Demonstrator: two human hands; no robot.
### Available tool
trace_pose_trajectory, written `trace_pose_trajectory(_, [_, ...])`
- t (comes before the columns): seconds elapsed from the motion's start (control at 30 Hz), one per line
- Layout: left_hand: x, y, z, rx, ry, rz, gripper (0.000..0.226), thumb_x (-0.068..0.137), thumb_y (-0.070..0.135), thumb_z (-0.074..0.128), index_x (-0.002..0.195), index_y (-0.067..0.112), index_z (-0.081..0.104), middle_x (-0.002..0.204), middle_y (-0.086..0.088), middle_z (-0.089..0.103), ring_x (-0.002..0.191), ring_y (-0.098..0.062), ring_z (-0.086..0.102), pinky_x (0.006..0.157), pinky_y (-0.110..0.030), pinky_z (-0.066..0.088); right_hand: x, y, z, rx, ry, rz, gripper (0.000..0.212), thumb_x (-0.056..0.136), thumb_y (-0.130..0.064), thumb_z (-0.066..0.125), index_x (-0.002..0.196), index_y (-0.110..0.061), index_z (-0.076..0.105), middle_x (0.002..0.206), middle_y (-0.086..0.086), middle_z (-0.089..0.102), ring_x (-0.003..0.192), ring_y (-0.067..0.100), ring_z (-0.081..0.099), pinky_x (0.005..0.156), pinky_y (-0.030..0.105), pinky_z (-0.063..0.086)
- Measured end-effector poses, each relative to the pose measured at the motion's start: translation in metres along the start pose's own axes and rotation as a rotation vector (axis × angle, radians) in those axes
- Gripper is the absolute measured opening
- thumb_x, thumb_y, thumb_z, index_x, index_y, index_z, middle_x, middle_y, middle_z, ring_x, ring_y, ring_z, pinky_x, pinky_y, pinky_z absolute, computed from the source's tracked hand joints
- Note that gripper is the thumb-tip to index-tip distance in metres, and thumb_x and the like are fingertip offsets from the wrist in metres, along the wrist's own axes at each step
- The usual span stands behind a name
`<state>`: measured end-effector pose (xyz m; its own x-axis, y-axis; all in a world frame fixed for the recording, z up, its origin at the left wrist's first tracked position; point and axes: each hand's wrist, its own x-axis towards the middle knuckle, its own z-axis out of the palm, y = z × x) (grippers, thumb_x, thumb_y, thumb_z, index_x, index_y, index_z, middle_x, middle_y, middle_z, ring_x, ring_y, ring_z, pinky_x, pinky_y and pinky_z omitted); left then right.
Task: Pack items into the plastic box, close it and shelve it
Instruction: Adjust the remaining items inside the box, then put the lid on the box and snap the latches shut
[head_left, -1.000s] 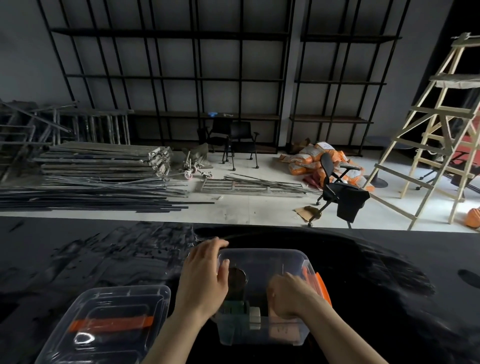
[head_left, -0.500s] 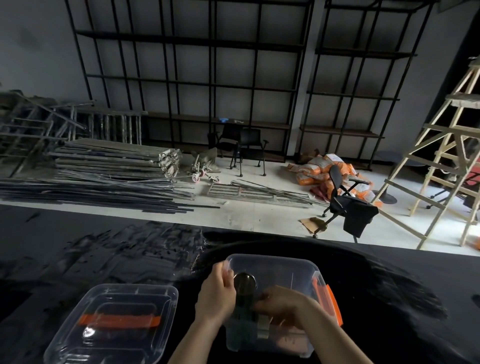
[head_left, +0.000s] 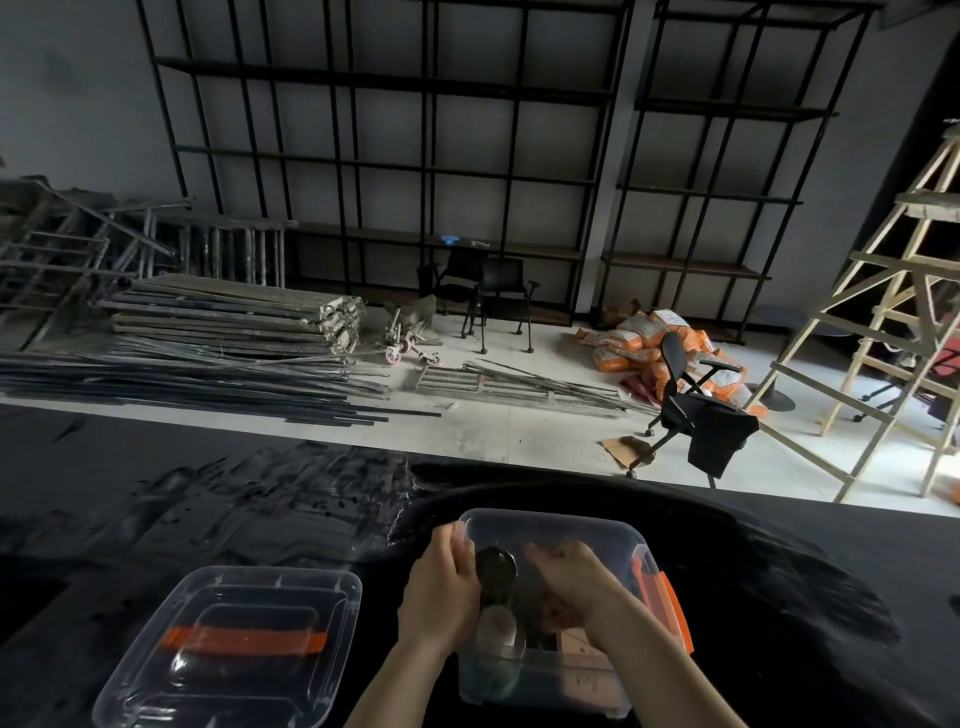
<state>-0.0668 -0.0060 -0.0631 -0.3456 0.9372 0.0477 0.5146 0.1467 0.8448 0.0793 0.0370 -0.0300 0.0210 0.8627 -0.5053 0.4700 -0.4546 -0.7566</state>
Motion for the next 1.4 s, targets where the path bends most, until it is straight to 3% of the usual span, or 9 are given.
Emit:
trace_pose_trajectory(0.17, [0.001, -0.002, 0.0, -0.018, -0.012, -0.021, 0.044, 0.099, 0.054, 0.029, 0.13, 0.031, 0.05, 0.113, 0.006, 0.067, 0.104, -0.018, 0.064, 0.089, -0.041, 0.051, 0.02, 0.001, 0.011, 0.091, -0.224, 0.187, 0.064, 0.087, -0.067, 0.052, 0.117, -0.012, 0.064, 0.109, 0.024, 0.071, 0.091, 0.042, 0.07, 0.09, 0.05, 0.058])
trace_pose_trajectory(0.5, [0.002, -0.001, -0.002, -0.014, -0.021, -0.025, 0.044, 0.1, 0.051, 0.028, 0.132, 0.028, 0.048, 0.111, 0.006, 0.066, 0.093, -0.013, 0.061, 0.083, -0.037, 0.051, 0.012, -0.005, 0.017, -0.079, -0.193, 0.135, 0.061, 0.093, -0.065, 0.045, 0.115, -0.013, 0.068, 0.109, 0.018, 0.074, 0.1, 0.036, 0.072, 0.102, 0.049, 0.053])
trace_pose_trajectory(0.6, [0.001, 0.002, -0.007, -0.027, -0.035, -0.008, 0.048, 0.096, 0.054, 0.029, 0.128, 0.026, 0.049, 0.109, 0.006, 0.068, 0.093, -0.013, 0.063, 0.082, -0.038, 0.052, 0.003, -0.012, 0.02, -0.238, 0.06, -0.06, 0.056, 0.094, -0.059, 0.047, 0.113, -0.011, 0.071, 0.105, 0.014, 0.073, 0.093, 0.033, 0.071, 0.087, 0.044, 0.06])
trace_pose_trajectory(0.7, [0.0, 0.001, -0.019, -0.099, -0.002, -0.029, 0.052, 0.092, 0.053, 0.04, 0.136, 0.026, 0.045, 0.123, 0.006, 0.066, 0.108, -0.014, 0.064, 0.092, -0.036, 0.051, -0.015, -0.03, 0.025, -0.324, 0.309, -0.384, 0.034, 0.093, -0.053, 0.053, 0.081, -0.026, 0.071, 0.085, -0.001, 0.073, 0.079, 0.024, 0.069, 0.075, 0.038, 0.057])
trace_pose_trajectory(0.87, [0.003, -0.021, -0.078, -0.168, 0.159, -0.072, 0.033, 0.096, 0.04, 0.048, 0.124, 0.024, 0.055, 0.112, 0.005, 0.069, 0.101, -0.013, 0.065, 0.089, -0.038, 0.052, -0.039, -0.066, 0.066, -0.079, 0.113, -0.682, 0.012, 0.093, -0.034, 0.066, 0.086, -0.028, 0.074, 0.079, -0.008, 0.077, 0.077, 0.012, 0.074, 0.076, 0.039, 0.062])
trace_pose_trajectory(0.97, [0.009, -0.051, -0.126, -0.082, 0.282, -0.13, 0.026, 0.097, 0.031, 0.049, 0.121, 0.022, 0.057, 0.106, 0.003, 0.068, 0.094, -0.018, 0.064, 0.075, -0.031, 0.047, -0.046, -0.074, 0.108, -0.189, 0.018, -0.69, 0.013, 0.092, -0.035, 0.066, 0.09, -0.027, 0.076, 0.082, -0.007, 0.077, 0.08, 0.013, 0.072, 0.072, 0.03, 0.056])
trace_pose_trajectory(1.07, [0.01, -0.09, -0.167, 0.051, 0.334, -0.214, 0.026, 0.097, 0.027, 0.052, 0.119, 0.016, 0.06, 0.111, -0.005, 0.07, 0.104, -0.029, 0.065, 0.082, -0.032, 0.047, -0.045, -0.068, 0.152, -0.33, -0.067, -0.628, 0.024, 0.09, -0.038, 0.064, 0.103, -0.023, 0.078, 0.102, -0.002, 0.079, 0.099, 0.017, 0.072, 0.083, 0.028, 0.053])
trace_pose_trajectory(1.2, [-0.005, -0.137, -0.2, 0.183, 0.33, -0.4, 0.039, 0.089, 0.047, 0.053, 0.118, 0.021, 0.06, 0.105, 0.0, 0.073, 0.098, -0.024, 0.068, 0.085, -0.037, 0.051, -0.037, -0.045, 0.192, -0.507, -0.145, -0.383, 0.046, 0.089, -0.049, 0.056, 0.125, -0.022, 0.064, 0.127, 0.006, 0.067, 0.12, 0.028, 0.062, 0.094, 0.032, 0.048])
trace_pose_trajectory(1.4, [-0.021, -0.174, -0.209, 0.356, 0.262, -0.507, 0.054, 0.085, 0.053, 0.056, 0.123, 0.015, 0.057, 0.112, -0.011, 0.07, 0.111, -0.034, 0.063, 0.091, -0.039, 0.049, -0.028, -0.024, 0.203, -0.462, -0.07, -0.291, 0.042, 0.089, -0.042, 0.061, 0.123, -0.018, 0.058, 0.122, 0.005, 0.067, 0.113, 0.026, 0.064, 0.088, 0.032, 0.051])
